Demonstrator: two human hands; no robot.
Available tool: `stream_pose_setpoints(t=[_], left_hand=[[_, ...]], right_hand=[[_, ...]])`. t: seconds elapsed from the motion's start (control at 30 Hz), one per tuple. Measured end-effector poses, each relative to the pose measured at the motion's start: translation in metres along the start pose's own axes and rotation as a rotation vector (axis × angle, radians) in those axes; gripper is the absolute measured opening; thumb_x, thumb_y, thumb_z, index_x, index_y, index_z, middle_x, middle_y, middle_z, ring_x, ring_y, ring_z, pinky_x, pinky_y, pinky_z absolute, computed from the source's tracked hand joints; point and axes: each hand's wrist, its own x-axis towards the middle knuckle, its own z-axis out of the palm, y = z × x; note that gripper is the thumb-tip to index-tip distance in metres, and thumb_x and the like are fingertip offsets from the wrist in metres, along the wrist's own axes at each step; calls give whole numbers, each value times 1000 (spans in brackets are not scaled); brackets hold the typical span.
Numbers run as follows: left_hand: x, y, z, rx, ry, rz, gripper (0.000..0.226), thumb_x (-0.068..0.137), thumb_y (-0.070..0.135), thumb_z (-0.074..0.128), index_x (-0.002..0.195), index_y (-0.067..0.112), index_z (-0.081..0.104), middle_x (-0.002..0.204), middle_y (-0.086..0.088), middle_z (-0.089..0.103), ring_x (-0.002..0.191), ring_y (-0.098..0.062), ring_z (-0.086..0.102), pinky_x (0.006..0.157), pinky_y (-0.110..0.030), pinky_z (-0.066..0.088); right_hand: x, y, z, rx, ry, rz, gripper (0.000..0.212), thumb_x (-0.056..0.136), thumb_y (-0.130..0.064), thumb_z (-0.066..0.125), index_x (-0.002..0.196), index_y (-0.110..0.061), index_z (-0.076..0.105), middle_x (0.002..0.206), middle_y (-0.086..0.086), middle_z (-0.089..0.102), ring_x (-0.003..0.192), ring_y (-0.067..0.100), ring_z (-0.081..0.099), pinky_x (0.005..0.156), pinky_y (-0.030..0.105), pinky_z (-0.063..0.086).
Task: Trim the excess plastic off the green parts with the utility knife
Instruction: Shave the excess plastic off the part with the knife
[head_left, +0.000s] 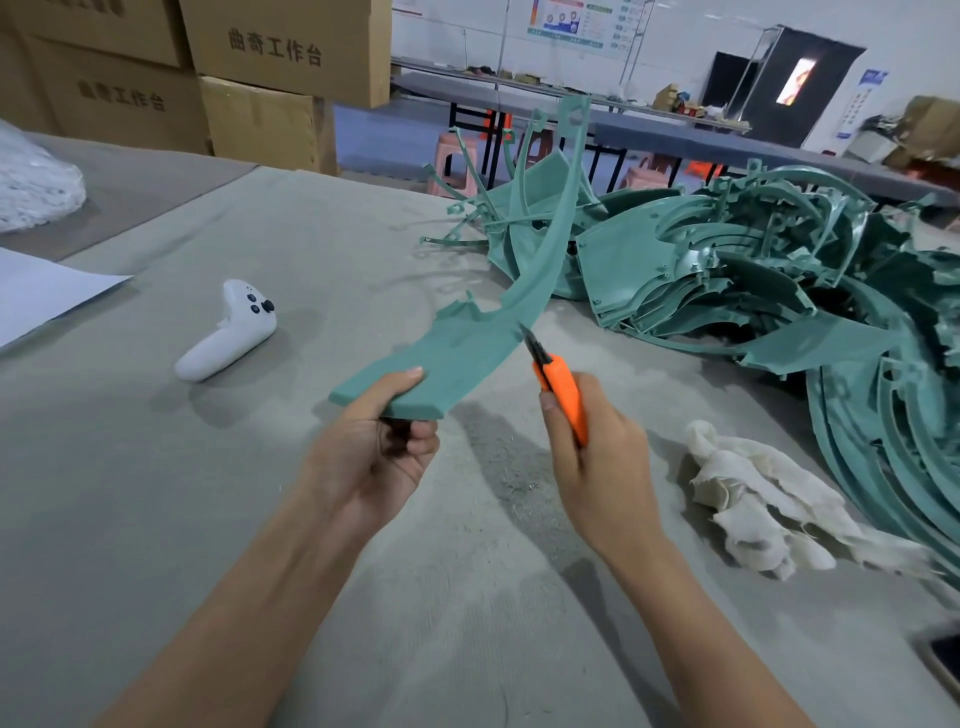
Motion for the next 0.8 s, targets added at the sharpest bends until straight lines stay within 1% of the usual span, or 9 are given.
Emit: stream_pose_setpoints(t=[0.07,0.17,0.3,0.37,0.4,0.47,0.53,0.67,0.8], left_hand=[[0,-1,0,0,3,-9,22,68,12,68,47,17,65,57,4,54,36,-6,41,33,-15,33],[2,0,-1,-41,21,-11,22,67,11,67,46,17,64,55,5,52,36,-4,42,33,-13,34],[1,1,1,-73,36,1,20,67,11,66,48,16,64,53,5,52,36,-4,43,34,-13,34],[1,-1,3,-83,33,-8,9,67,11,67,60,15,62,53,4,52,36,-5,43,33,-13,34],[1,-2,3,-78,31,-20,9,67,11,67,66,15,59,51,4,51,35,-5,43,32,-13,33],[0,-5,2,-57,24,-56,13,67,12,68,69,17,56,48,5,47,34,-4,40,31,-14,29],[-1,-8,1,-58,-8,-86,17,70,14,67,67,18,50,45,8,41,30,-3,32,31,-13,21],[-1,-7,-1,-130,-63,-108,14,76,16,61,73,16,47,42,8,36,25,-6,28,31,-13,16],[-1,-6,-2,-171,-91,-129,12,77,18,59,75,16,47,39,8,31,24,-8,29,31,-14,17]], right_hand=[[-3,-3,1,11,0,-20,17,103,-28,47,98,-13,55,58,-13,38,44,7,37,45,17,26],[-12,-14,7,81,-62,-85,27,101,-32,46,107,-9,58,61,-9,43,48,10,42,47,21,32],[-14,-19,10,97,-88,-162,25,100,-31,47,111,-11,58,65,-12,42,52,11,44,50,19,34],[-10,-15,10,126,-68,-108,23,101,-32,47,106,-13,57,62,-11,42,48,10,43,46,20,34],[-6,-11,9,138,-48,-55,20,102,-32,46,100,-14,56,60,-10,42,46,10,42,43,20,33],[1,-2,6,123,1,30,21,103,-31,45,90,-15,52,57,-11,40,44,10,41,40,19,30],[4,1,5,99,32,35,24,102,-32,45,89,-13,52,57,-9,40,45,11,41,39,20,30],[-9,-11,12,100,-28,-101,28,101,-31,44,106,-8,59,62,-7,44,46,8,40,42,28,36],[-13,-17,15,80,-42,-181,26,98,-25,49,113,-6,60,72,-15,41,55,4,39,50,21,34]])
